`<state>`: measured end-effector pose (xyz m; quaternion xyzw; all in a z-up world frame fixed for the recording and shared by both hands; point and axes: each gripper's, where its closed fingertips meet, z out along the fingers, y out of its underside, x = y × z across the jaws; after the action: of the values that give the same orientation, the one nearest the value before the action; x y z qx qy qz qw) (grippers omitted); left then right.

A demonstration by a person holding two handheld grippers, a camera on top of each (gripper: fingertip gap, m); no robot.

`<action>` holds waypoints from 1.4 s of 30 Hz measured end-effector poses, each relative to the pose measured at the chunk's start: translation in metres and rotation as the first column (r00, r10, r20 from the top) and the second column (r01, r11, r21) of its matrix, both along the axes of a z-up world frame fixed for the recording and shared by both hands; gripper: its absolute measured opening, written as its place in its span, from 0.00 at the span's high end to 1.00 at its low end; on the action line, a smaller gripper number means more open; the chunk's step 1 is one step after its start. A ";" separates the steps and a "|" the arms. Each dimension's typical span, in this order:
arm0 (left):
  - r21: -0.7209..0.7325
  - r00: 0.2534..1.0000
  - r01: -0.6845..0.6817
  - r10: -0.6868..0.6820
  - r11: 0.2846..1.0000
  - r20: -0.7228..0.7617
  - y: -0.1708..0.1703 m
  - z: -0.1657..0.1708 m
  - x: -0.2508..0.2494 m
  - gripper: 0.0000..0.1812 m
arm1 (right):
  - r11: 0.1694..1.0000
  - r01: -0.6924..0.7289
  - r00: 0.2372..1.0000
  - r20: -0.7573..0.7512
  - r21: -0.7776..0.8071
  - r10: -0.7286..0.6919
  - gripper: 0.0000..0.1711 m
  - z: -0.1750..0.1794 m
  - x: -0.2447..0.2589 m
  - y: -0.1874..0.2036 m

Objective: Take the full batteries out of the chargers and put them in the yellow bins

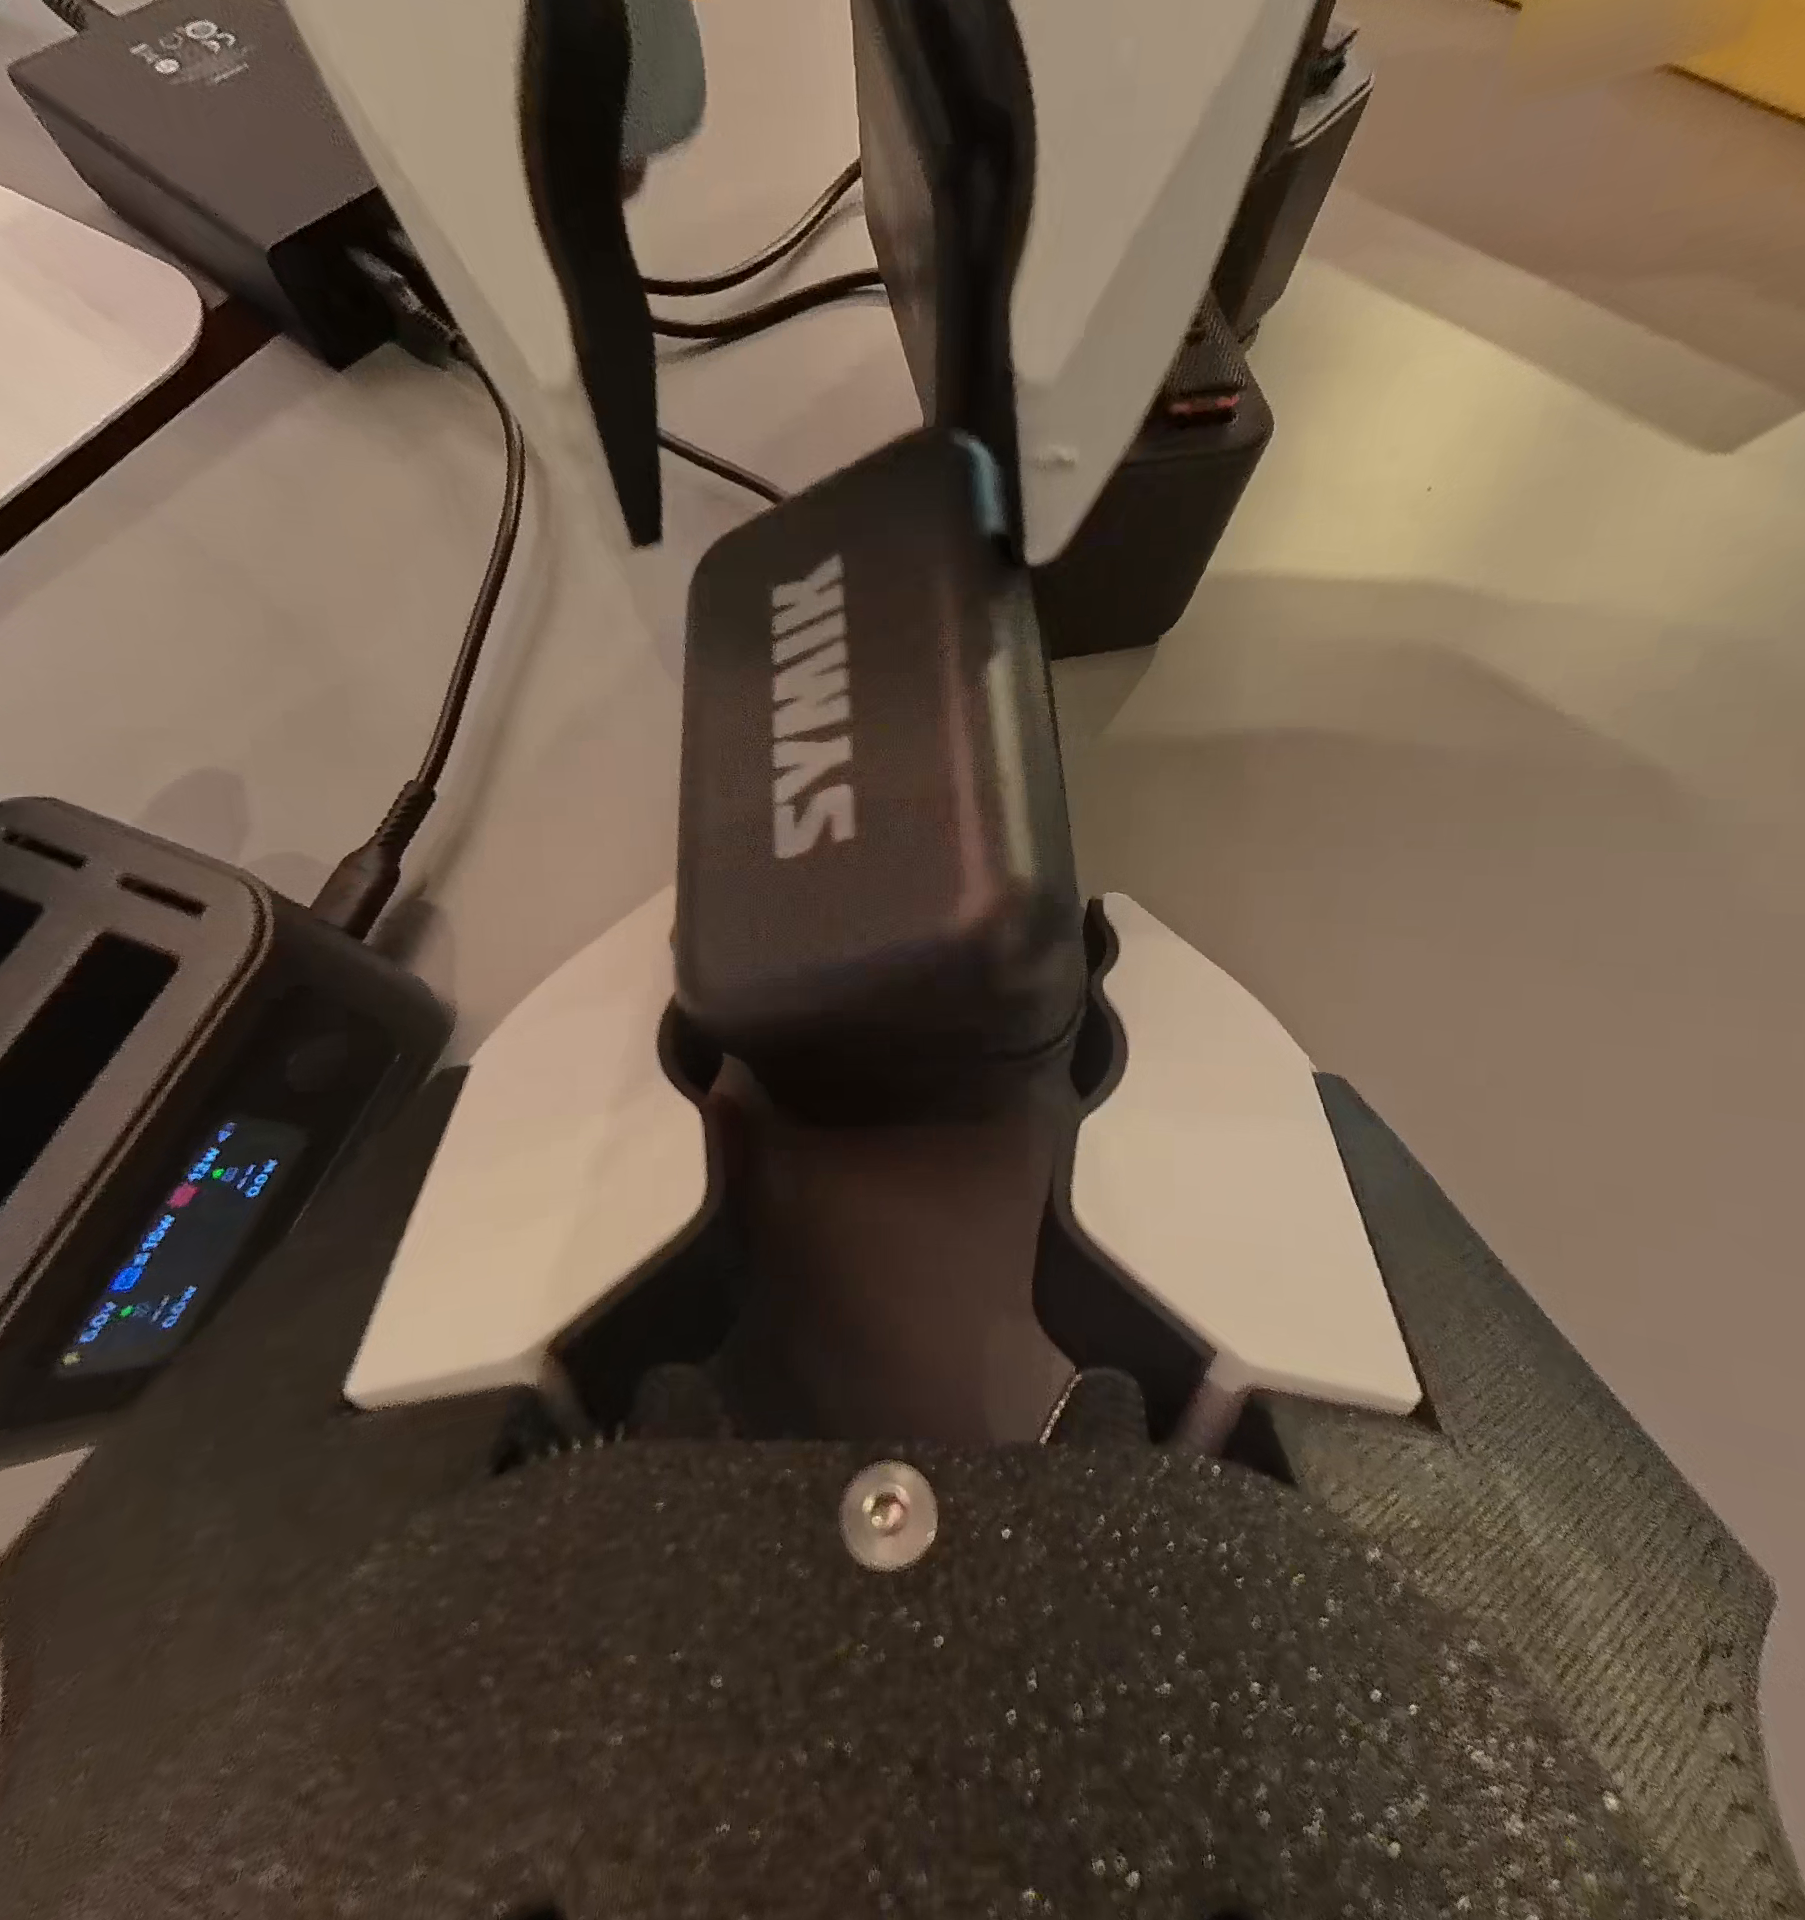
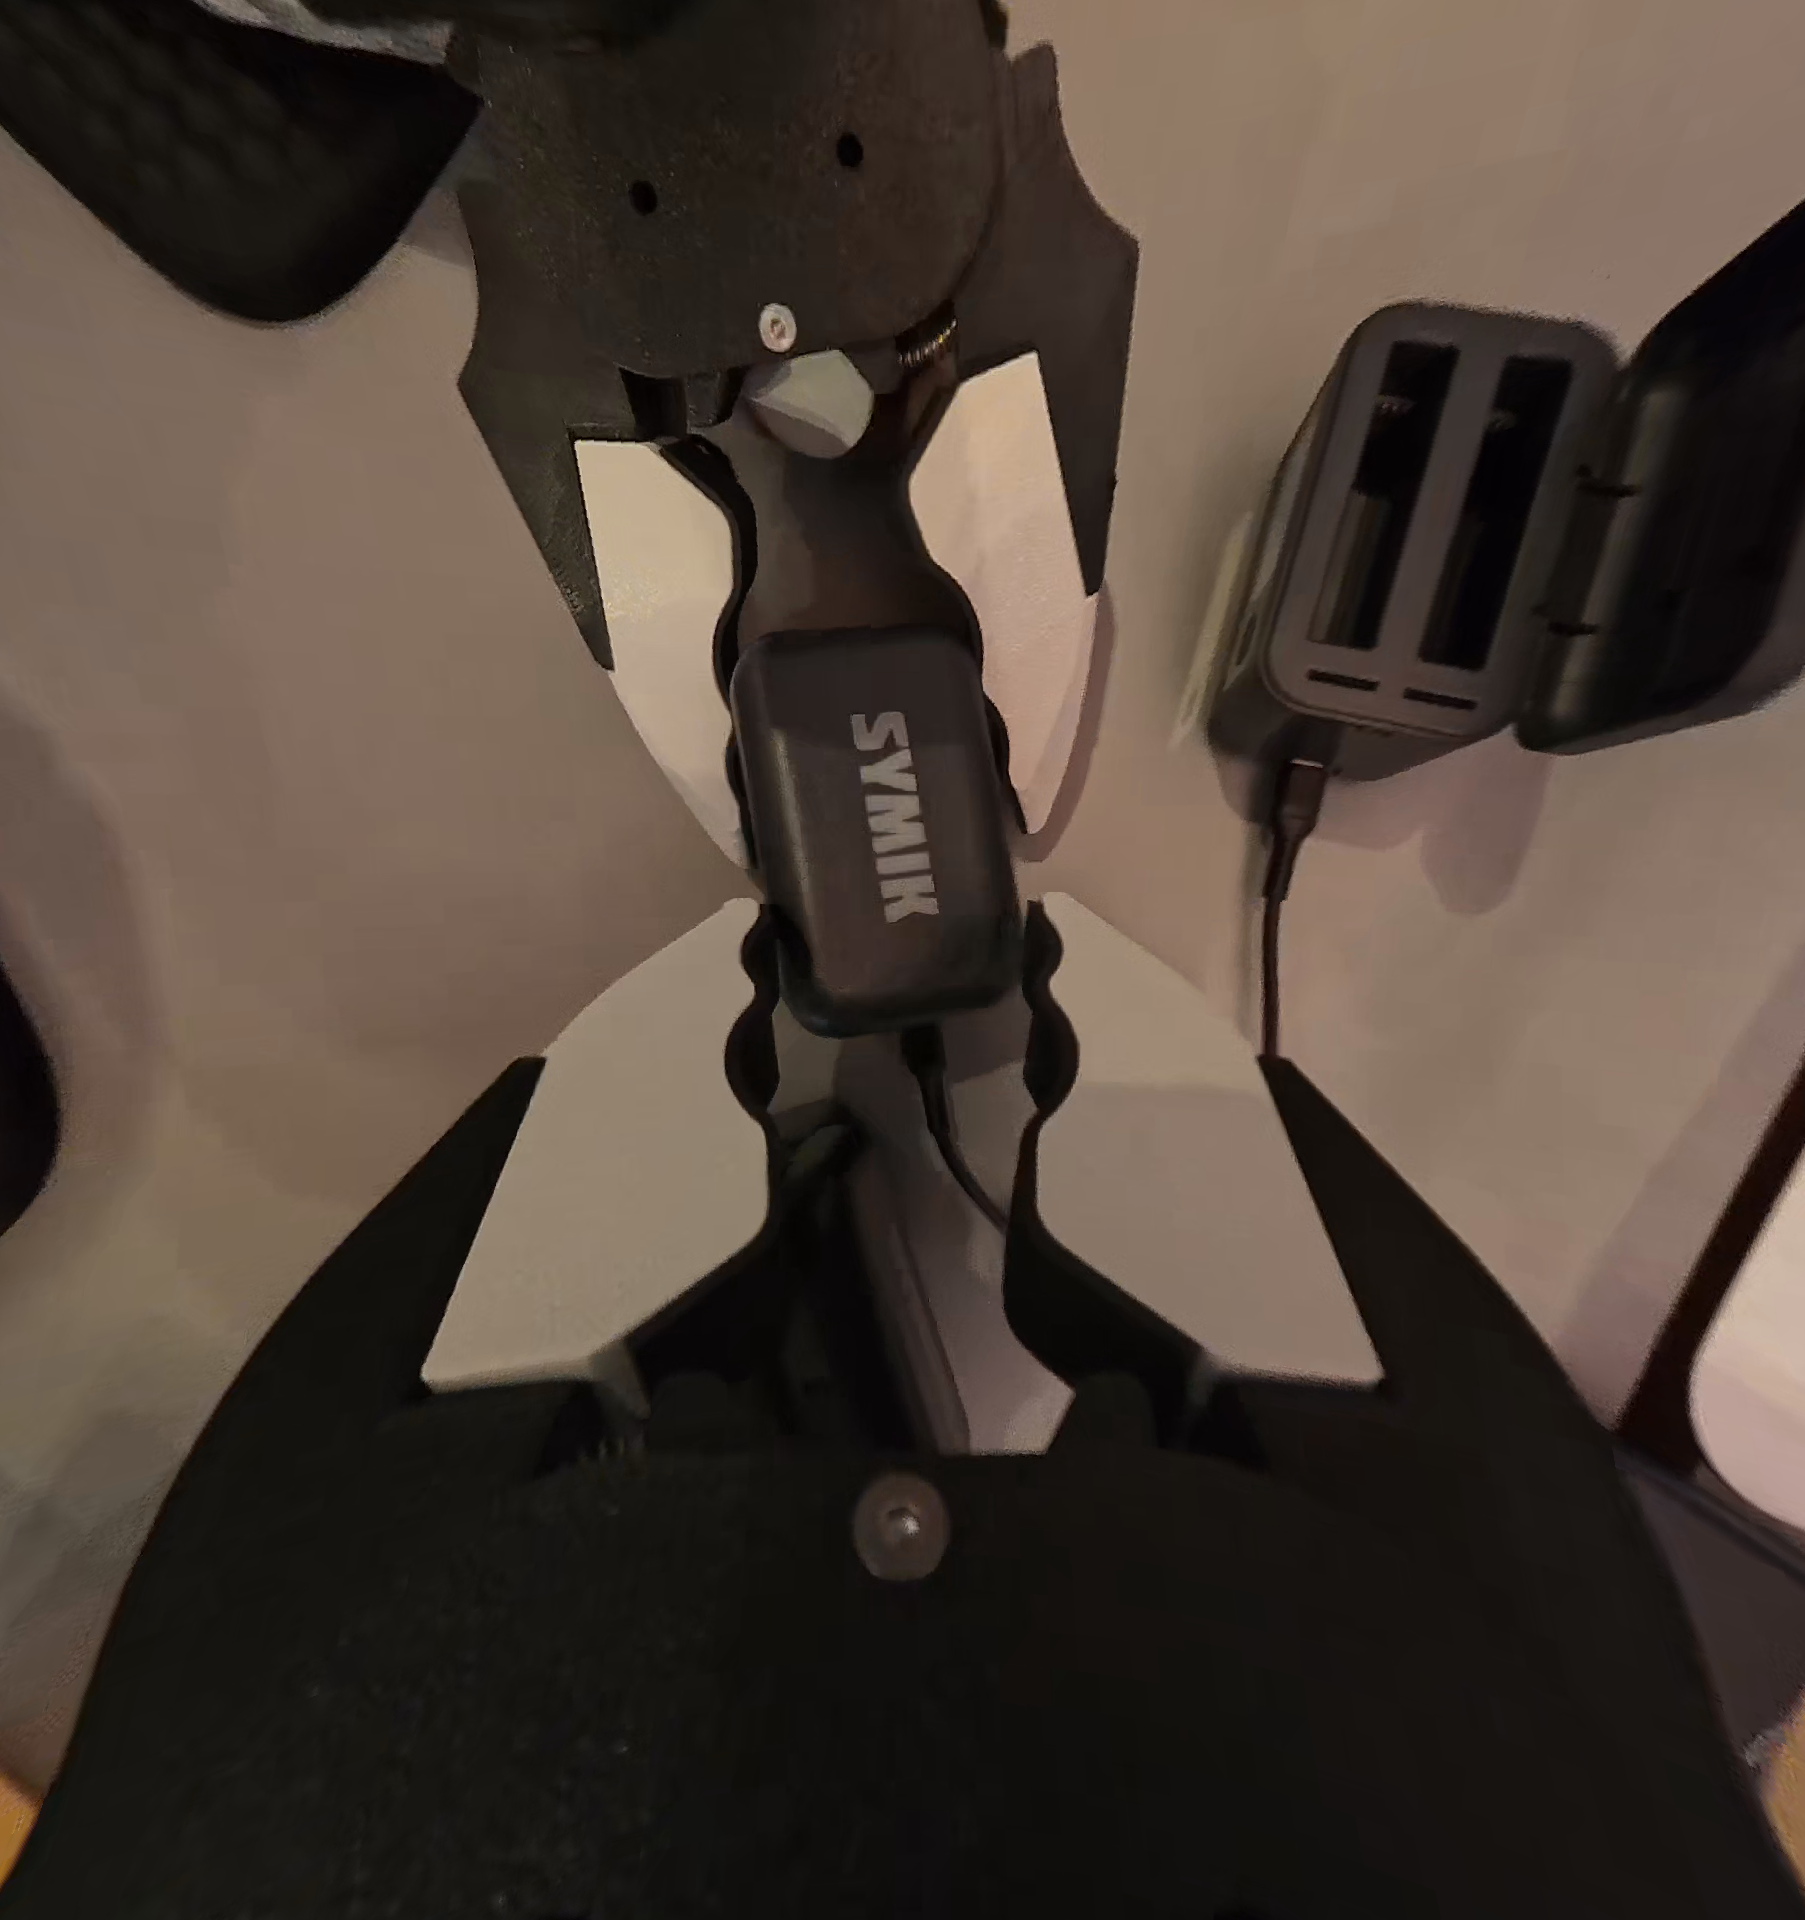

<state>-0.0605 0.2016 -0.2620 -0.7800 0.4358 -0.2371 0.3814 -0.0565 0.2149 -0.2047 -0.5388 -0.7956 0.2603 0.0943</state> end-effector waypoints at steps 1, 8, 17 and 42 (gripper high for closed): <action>0.004 1.000 0.000 0.000 1.000 -0.004 0.000 0.000 -0.001 0.62 | 1.000 0.007 1.000 -0.026 0.018 -0.006 0.76 0.004 -0.001 0.001; 0.002 1.000 0.002 -0.002 1.000 -0.007 0.000 -0.001 -0.001 0.62 | 0.981 0.112 0.973 -0.217 0.161 -0.075 0.84 0.027 -0.012 0.019; 0.071 0.998 -0.066 0.067 0.995 -0.015 0.007 0.003 -0.013 0.67 | 0.964 0.084 0.981 -0.192 0.251 -0.035 0.89 0.017 -0.019 0.016; 0.069 1.000 -0.009 0.011 0.998 -0.020 0.003 0.002 -0.015 0.69 | 0.989 -0.026 0.969 0.238 -0.148 0.061 0.76 -0.002 -0.005 0.006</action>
<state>-0.0752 0.2047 -0.2600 -0.7709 0.4435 -0.2123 0.4048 -0.0613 0.2206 -0.2065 -0.5545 -0.7919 0.2514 -0.0483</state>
